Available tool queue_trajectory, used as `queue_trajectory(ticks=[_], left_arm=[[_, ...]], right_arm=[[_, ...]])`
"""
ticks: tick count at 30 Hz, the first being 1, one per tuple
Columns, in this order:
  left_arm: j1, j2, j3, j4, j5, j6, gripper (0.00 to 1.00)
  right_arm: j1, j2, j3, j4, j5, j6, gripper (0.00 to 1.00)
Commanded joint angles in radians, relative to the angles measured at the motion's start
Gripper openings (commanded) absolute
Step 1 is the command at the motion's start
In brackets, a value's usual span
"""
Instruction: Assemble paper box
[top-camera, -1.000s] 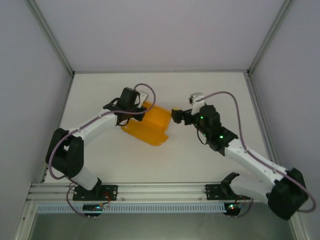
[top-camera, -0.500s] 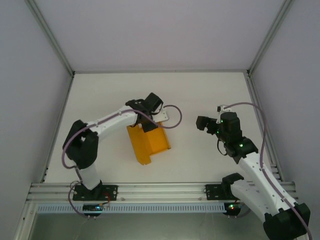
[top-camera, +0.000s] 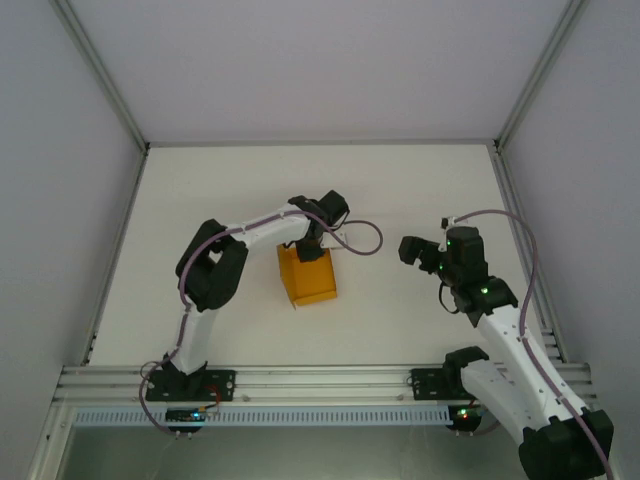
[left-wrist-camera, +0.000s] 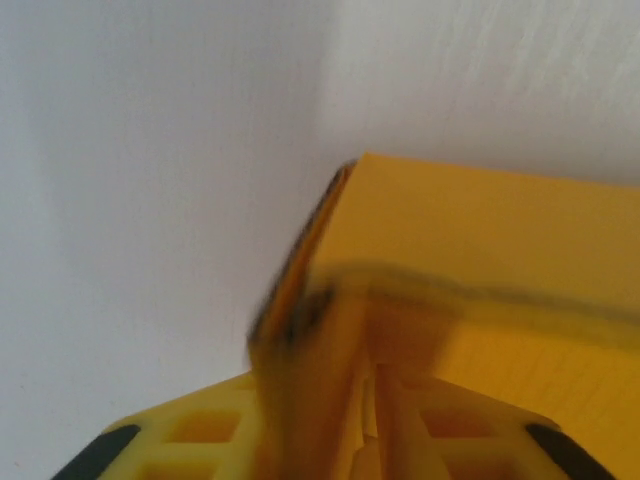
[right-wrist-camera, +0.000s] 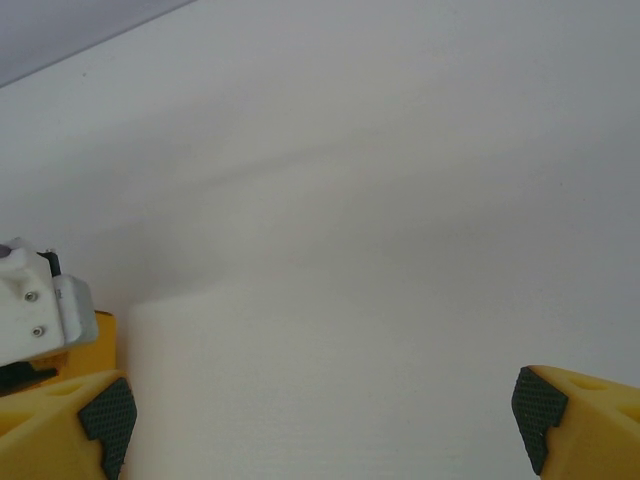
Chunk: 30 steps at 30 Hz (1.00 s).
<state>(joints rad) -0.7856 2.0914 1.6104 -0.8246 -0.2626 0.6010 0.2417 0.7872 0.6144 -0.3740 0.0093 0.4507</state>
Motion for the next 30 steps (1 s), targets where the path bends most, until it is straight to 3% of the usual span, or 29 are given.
queue_trajectory(ticks=[1,7,9,16,21,25,30], left_arm=[[-0.003,-0.006,0.051,-0.063,-0.002,0.021,0.46],[-0.004,-0.053,0.062,-0.038,0.073,0.019,0.70],[-0.004,-0.067,0.070,-0.025,0.078,0.012,1.00],[0.004,-0.192,0.085,0.156,0.025,-0.070,1.00],[0.023,-0.273,0.183,0.230,-0.104,-0.360,0.99],[0.105,-0.374,0.168,0.216,-0.101,-0.562,1.00],[0.246,-0.536,-0.044,0.235,-0.052,-0.720,1.00]], right_arm=[[-0.017,-0.008,-0.010,-0.015,-0.024,0.014,0.99],[-0.036,-0.008,-0.021,0.001,-0.035,0.020,0.99],[-0.040,-0.007,-0.021,0.002,-0.046,0.014,0.99],[-0.042,0.005,0.003,-0.012,-0.014,-0.004,0.99],[-0.034,0.054,0.039,0.005,-0.025,-0.056,0.99],[0.023,0.170,0.096,0.058,-0.092,-0.175,0.99],[0.154,0.462,0.277,0.065,-0.227,-0.459,0.99]])
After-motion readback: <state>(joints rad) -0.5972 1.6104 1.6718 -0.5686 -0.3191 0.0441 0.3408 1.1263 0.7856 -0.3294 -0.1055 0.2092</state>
